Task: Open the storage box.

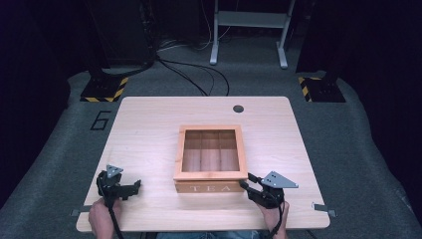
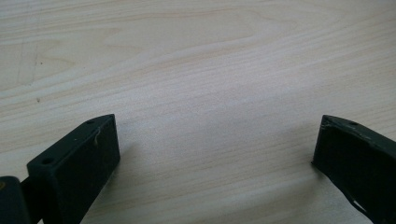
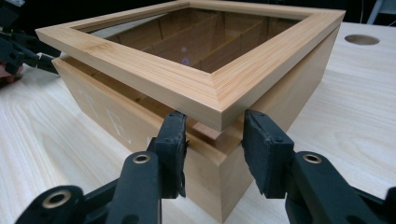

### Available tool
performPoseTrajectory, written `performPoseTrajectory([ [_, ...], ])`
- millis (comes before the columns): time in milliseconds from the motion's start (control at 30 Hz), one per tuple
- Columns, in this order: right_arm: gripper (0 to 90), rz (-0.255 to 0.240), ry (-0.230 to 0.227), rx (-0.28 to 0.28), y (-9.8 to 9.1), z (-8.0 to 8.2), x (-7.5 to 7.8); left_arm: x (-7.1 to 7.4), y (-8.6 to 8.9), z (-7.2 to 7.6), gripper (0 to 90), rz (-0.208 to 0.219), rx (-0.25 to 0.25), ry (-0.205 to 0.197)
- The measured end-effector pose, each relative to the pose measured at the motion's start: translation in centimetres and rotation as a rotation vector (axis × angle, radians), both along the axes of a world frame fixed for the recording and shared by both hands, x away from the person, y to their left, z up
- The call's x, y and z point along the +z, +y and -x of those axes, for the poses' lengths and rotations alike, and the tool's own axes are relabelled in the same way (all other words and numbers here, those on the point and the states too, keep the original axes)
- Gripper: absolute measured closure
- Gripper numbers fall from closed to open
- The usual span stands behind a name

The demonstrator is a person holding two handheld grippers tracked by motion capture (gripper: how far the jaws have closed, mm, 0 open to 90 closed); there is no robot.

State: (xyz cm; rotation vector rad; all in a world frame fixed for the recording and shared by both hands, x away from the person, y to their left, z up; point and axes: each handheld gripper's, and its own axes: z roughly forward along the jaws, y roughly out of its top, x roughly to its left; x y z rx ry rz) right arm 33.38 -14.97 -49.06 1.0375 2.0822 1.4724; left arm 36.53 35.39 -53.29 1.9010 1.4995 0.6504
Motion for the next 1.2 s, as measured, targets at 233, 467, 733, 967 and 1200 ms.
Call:
performPoseTrajectory([
  [233, 60.2, -0.007, -0.03, -0.016, 0.6, -0.4, 0.8, 0.0, 0.0, 0.0, 0.3, 0.0, 0.0, 0.0],
  [467, 58.6, 0.006, -0.051, -0.045, 1.2, -1.0, 1.2, 0.0, 0.0, 0.0, 0.3, -0.001, -0.001, 0.0],
  [733, 55.8, 0.008, -0.05, -0.102, 1.6, -1.8, 1.9, 0.0, 0.0, 0.0, 0.3, -0.001, -0.001, 0.0],
  [967, 54.2, -0.025, -0.055, -0.138, 1.8, -2.7, 2.9, 0.0, 0.0, 0.0, 0.3, -0.001, 0.0, 0.0],
  [1200, 54.5, -0.03, -0.055, -0.147, 1.8, -3.1, 3.1, 0.0, 0.0, 0.0, 0.3, -0.002, -0.001, 0.0],
])
